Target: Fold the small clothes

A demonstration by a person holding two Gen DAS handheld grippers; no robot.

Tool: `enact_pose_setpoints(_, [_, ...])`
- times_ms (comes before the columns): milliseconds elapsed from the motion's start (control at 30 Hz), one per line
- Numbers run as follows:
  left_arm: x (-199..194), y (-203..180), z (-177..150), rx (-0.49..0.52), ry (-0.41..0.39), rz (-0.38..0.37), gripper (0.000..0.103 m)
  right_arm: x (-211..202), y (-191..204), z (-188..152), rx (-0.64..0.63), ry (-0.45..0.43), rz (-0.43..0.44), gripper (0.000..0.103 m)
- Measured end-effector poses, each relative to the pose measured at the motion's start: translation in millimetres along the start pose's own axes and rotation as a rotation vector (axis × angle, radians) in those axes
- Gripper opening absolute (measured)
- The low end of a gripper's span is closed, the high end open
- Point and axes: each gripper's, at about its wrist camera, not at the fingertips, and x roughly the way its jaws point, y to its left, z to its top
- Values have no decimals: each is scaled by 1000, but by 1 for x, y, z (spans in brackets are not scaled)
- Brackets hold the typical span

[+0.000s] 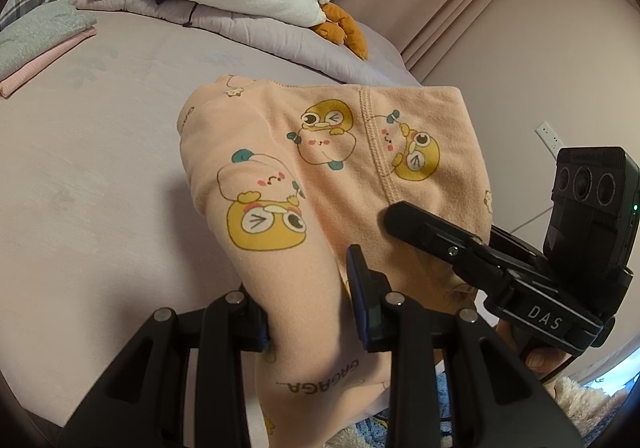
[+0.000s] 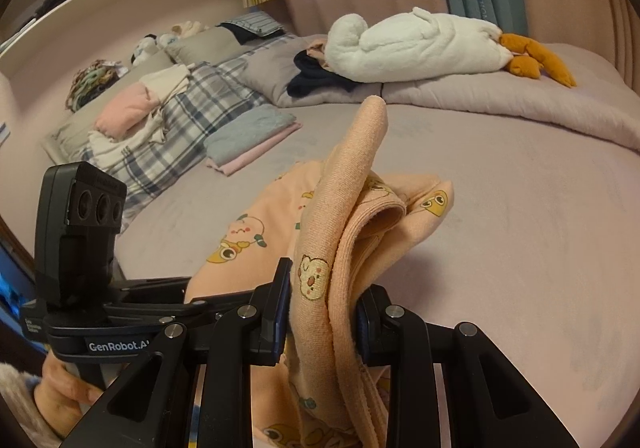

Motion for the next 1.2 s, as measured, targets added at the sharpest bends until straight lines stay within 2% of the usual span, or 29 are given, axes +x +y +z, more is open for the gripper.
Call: enact_pose_setpoints(1200, [-3,-11,-1,19,-8,28,29,0,-1,2,-2,0,2,29])
